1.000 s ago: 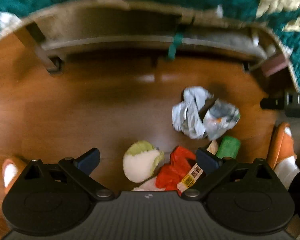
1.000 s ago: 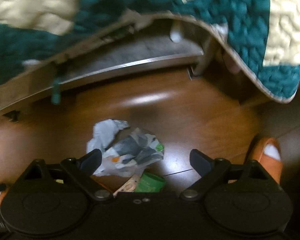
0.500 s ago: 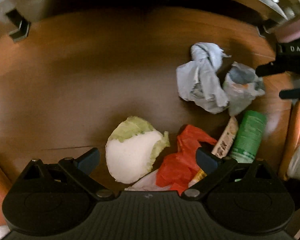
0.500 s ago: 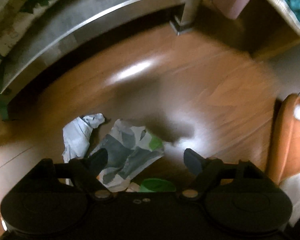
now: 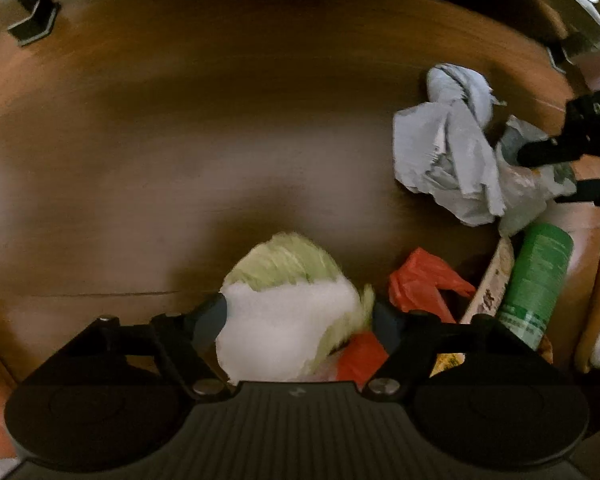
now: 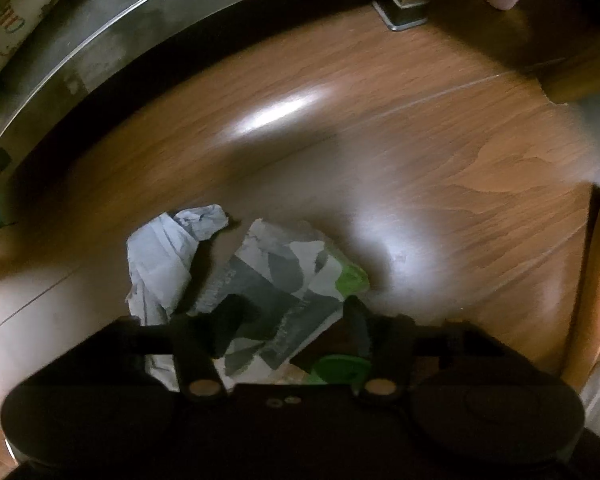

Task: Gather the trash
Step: 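Grasp white cabbage with left tool while right tool grasps crumpled plastic bag, then lift cabbage and plastic bag with both tools over the teal bin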

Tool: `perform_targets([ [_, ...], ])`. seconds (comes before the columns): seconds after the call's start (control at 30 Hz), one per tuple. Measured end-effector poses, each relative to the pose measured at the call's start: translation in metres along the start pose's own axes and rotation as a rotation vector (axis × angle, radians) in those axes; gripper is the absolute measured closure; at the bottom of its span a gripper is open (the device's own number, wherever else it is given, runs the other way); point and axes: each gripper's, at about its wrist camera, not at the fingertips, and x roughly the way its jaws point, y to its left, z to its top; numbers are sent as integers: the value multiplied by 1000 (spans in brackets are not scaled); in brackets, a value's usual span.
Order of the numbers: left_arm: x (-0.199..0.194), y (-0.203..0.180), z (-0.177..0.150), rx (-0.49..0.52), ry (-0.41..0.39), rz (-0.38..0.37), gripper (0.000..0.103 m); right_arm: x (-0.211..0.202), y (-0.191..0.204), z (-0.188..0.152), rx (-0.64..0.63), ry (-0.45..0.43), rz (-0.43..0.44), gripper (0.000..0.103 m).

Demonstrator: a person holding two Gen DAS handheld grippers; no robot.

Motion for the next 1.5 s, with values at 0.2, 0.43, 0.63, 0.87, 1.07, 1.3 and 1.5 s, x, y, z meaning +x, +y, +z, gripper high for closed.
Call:
perform_targets([
  [0.2,0,3,1,-4,-9,25,39,1,10,2,-21,-4,-10,80],
  [0.43,-7,20,4,-91,-10,54,77,-10,13,-1,-47,-24,-20,98],
  [0.63,-24,34,9,-187,-22,4,88,-39,13,-11,-89,-62,-17,101],
  [0.87,-78,13,7,-175,-84,-46,88,-103,4,-28,-70,-131,33,102],
  [1.07,-145,-11,-4,-120,-173,-87,88,-184,4,-48,-102,-208,91,102],
  [1.3,-245,-40,-25,-54,-332,-142,88,-297,5,-89,-228,-339,138,102],
  [1.5,-330,-67,-57,14,-467,-158,88,-399,-7,-137,-324,-469,181,102],
])
